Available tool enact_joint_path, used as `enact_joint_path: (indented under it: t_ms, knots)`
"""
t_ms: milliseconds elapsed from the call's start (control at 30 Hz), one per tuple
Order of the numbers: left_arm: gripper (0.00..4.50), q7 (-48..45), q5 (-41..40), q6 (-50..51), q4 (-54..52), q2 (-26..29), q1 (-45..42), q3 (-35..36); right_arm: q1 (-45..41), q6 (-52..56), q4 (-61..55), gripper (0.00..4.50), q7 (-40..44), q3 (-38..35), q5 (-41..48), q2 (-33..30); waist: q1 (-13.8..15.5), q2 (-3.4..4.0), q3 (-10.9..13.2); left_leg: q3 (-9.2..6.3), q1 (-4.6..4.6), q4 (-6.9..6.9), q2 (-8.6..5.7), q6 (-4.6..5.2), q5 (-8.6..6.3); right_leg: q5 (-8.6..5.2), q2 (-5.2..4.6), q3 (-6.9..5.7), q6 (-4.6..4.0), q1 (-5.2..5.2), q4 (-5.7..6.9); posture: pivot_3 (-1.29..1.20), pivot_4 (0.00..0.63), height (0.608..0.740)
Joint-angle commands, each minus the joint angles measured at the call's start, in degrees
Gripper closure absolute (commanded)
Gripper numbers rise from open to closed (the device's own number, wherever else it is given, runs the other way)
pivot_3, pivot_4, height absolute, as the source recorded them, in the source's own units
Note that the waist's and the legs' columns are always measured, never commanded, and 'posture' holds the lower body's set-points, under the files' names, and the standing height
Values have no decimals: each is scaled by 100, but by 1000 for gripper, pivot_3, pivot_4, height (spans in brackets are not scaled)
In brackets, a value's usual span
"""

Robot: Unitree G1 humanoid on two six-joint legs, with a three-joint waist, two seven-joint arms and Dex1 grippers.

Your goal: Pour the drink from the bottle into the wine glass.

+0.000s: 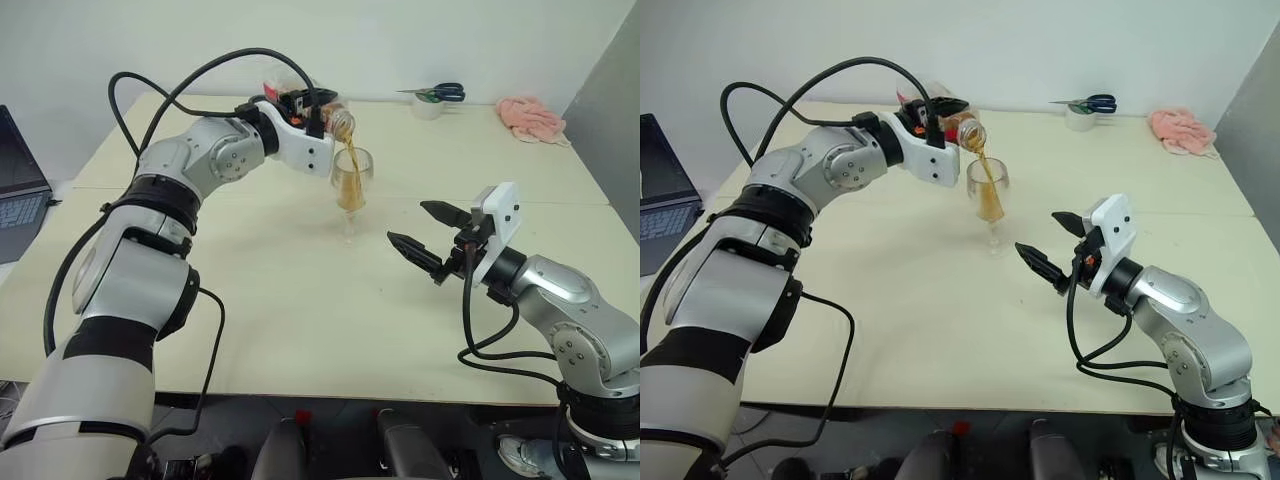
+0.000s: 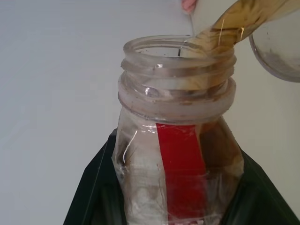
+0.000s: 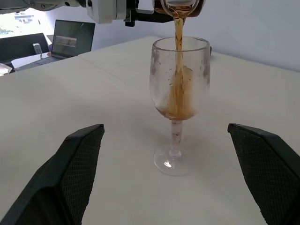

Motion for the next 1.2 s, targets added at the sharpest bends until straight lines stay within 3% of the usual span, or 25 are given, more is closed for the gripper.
enact_joint_path:
  t_ms: [33,1200]
  knots:
    - [2703,102,-5,-55,-54,72,-261,13,-132,-156,-210,0,-26,22,-14,33,0,0,0,0,0,0,0,0,0,0,0,0,0,0,1,0,150,740]
    - [2703,240,122,-108,77,215,-414,-85,-302,-355,59,0,15,82,-233,189,-1,0,0,0,0,4,0,0,0,1,-1,0,-1,0,4,0,150,740]
